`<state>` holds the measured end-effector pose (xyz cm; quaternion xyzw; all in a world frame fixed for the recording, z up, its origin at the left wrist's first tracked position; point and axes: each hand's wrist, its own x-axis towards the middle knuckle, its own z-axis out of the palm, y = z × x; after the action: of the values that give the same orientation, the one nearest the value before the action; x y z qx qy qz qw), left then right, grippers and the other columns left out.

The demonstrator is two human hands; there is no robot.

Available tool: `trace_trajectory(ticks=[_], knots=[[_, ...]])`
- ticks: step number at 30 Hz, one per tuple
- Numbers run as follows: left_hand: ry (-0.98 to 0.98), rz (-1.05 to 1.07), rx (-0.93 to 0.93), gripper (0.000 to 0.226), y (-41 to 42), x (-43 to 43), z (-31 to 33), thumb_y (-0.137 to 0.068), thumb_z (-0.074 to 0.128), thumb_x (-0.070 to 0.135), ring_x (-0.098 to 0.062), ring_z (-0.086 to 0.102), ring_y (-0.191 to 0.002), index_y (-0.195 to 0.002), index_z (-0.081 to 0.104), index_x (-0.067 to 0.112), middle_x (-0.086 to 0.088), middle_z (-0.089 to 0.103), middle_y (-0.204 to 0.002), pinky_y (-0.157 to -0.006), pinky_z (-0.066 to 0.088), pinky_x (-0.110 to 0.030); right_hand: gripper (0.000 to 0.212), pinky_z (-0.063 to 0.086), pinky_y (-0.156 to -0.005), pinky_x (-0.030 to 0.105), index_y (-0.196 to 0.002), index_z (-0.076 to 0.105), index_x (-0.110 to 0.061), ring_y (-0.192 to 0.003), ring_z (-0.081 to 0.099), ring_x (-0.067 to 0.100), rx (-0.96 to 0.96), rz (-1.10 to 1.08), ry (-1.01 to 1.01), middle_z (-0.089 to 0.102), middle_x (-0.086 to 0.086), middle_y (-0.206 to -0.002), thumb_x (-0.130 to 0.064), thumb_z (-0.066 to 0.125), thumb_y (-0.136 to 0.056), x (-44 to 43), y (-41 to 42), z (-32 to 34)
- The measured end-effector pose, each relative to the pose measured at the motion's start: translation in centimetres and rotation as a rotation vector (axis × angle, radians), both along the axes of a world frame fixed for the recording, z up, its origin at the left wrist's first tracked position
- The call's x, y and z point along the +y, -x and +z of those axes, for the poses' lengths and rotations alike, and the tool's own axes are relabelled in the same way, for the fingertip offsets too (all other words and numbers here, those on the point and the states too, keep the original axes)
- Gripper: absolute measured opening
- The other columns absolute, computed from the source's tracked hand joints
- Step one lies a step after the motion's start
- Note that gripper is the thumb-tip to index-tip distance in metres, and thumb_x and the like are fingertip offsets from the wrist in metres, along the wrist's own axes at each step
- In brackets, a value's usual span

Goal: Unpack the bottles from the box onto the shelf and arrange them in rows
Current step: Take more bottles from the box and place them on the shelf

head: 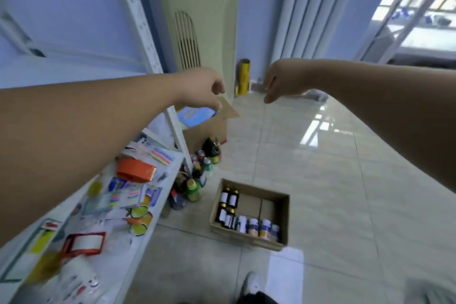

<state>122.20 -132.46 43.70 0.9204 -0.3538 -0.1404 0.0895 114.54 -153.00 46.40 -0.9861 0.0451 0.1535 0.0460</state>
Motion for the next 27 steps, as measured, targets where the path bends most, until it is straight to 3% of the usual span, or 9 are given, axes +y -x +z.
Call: trace_trajectory(ticks=[2, 5, 14, 19, 22, 24, 27], knots=[[-0.009, -0.011, 0.059, 0.044, 0.5, -2.7, -3.5, -0.082, 0.077, 0.031, -0.020, 0.062, -0.105, -0.120, 0.066, 0.013, -0.002, 0.067, -0.119, -0.086, 0.046, -0.027, 0.044, 0.048, -0.093, 0.034, -0.118, 0.067, -0.007, -0.109, 0.059, 0.030, 0.075, -0.055, -0.054, 0.065, 0.013, -0.119, -0.038, 0.070, -0.086, -3.0, 0.8, -3.4], [-0.057, -0.008, 0.217, 0.043, 1.3, -5.3, -9.7, -0.082, 0.078, 0.029, -0.020, 0.063, -0.105, -0.121, 0.065, 0.013, -0.002, 0.067, -0.118, -0.091, 0.050, -0.031, 0.051, 0.045, -0.096, 0.033, -0.122, 0.066, -0.006, -0.110, 0.058, 0.028, 0.182, -0.109, -0.117, 0.063, 0.009, -0.123, -0.040, 0.071, -0.085, -5.9, 2.2, -9.4], [-0.142, 0.104, 0.541, 0.040, 0.6, -6.9, -28.3, -0.079, 0.081, 0.028, -0.019, 0.065, -0.098, -0.113, 0.067, 0.011, -0.003, 0.070, -0.103, -0.095, 0.052, -0.038, 0.045, 0.048, -0.093, 0.034, -0.116, 0.066, -0.003, -0.108, 0.058, 0.028, 0.413, -0.284, -0.325, 0.065, 0.009, -0.118, -0.035, 0.071, -0.085, -8.2, 4.4, -29.4], [-0.194, 0.124, 0.704, 0.029, 1.9, -6.9, -39.6, -0.079, 0.081, 0.026, -0.018, 0.064, -0.090, -0.101, 0.066, 0.015, -0.002, 0.068, -0.096, -0.087, 0.052, -0.031, 0.037, 0.050, -0.081, 0.033, -0.105, 0.069, -0.006, -0.099, 0.061, 0.029, 0.551, -0.336, -0.353, 0.067, 0.011, -0.108, -0.032, 0.075, -0.079, -7.5, 5.6, -41.0], [-0.251, 0.090, 0.782, 0.046, 3.3, -7.7, -46.8, -0.080, 0.081, 0.027, -0.021, 0.065, -0.102, -0.120, 0.063, 0.013, -0.003, 0.066, -0.107, -0.090, 0.052, -0.032, 0.035, 0.048, -0.076, 0.031, -0.105, 0.067, -0.007, -0.101, 0.061, 0.029, 0.633, -0.370, -0.349, 0.066, 0.009, -0.101, -0.032, 0.075, -0.080, -7.6, 6.5, -47.9], [-0.279, 0.047, 0.801, 0.049, 4.3, -8.4, -51.7, -0.080, 0.080, 0.028, -0.024, 0.063, -0.108, -0.123, 0.061, 0.014, -0.003, 0.064, -0.110, -0.093, 0.051, -0.036, 0.040, 0.050, -0.081, 0.033, -0.113, 0.063, -0.008, -0.103, 0.061, 0.029, 0.644, -0.383, -0.352, 0.065, 0.009, -0.107, -0.029, 0.074, -0.082, -7.6, 7.0, -52.5], [-0.328, -0.067, 0.747, 0.060, 5.4, -9.4, -58.8, -0.082, 0.077, 0.032, -0.025, 0.057, -0.118, -0.134, 0.054, 0.015, -0.006, 0.060, -0.131, -0.097, 0.048, -0.038, 0.042, 0.053, -0.087, 0.038, -0.119, 0.061, -0.008, -0.103, 0.061, 0.029, 0.617, -0.387, -0.373, 0.065, 0.011, -0.114, -0.026, 0.071, -0.082, -6.9, 7.3, -58.9]])
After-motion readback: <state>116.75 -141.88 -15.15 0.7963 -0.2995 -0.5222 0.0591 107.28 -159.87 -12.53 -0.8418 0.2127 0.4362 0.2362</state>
